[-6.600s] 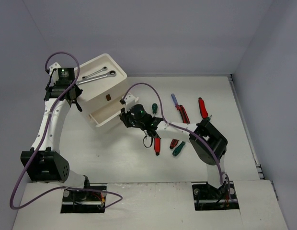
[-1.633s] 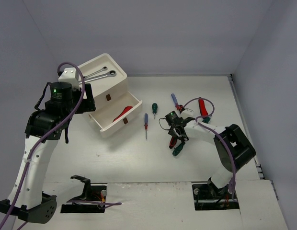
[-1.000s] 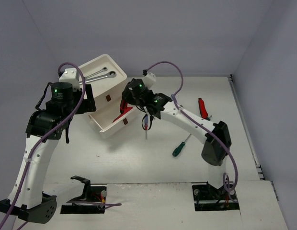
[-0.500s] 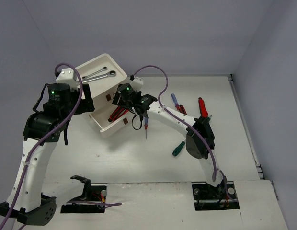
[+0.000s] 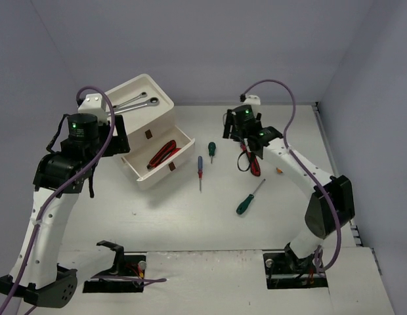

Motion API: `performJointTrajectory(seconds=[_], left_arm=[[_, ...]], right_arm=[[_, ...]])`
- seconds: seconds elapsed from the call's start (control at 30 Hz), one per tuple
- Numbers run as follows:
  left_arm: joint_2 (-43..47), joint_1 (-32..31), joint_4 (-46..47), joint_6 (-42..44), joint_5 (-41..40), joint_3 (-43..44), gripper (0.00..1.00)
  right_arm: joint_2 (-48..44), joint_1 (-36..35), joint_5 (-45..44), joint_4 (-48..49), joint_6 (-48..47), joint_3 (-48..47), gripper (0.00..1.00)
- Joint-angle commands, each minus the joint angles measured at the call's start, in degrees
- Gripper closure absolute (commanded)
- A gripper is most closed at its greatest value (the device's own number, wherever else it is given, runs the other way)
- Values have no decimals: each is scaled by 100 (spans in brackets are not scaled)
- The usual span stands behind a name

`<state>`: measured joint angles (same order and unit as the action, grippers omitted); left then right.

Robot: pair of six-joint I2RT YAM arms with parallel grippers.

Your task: Sort the tools into containers

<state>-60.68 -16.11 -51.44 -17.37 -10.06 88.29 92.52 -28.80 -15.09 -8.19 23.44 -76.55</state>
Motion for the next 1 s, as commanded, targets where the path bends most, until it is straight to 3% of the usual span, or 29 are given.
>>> performJointTrajectory(seconds=[0.0,0.17,0.6,0.97], left_arm=[[-31,-41,187,66,48,206,23],[10,-50,178,78,39,206,23],[188,-50,169,117,21,86,23],[268,-50,169,103,22,30,23]], right_arm=[[-140,702,892,-42,-681,662,38],[132,1248,1371,-51,-898,1003,40],[730,1438,1637,-51,-1281,1521,42],[1383,1501,1175,-42,-1385,1222,45]])
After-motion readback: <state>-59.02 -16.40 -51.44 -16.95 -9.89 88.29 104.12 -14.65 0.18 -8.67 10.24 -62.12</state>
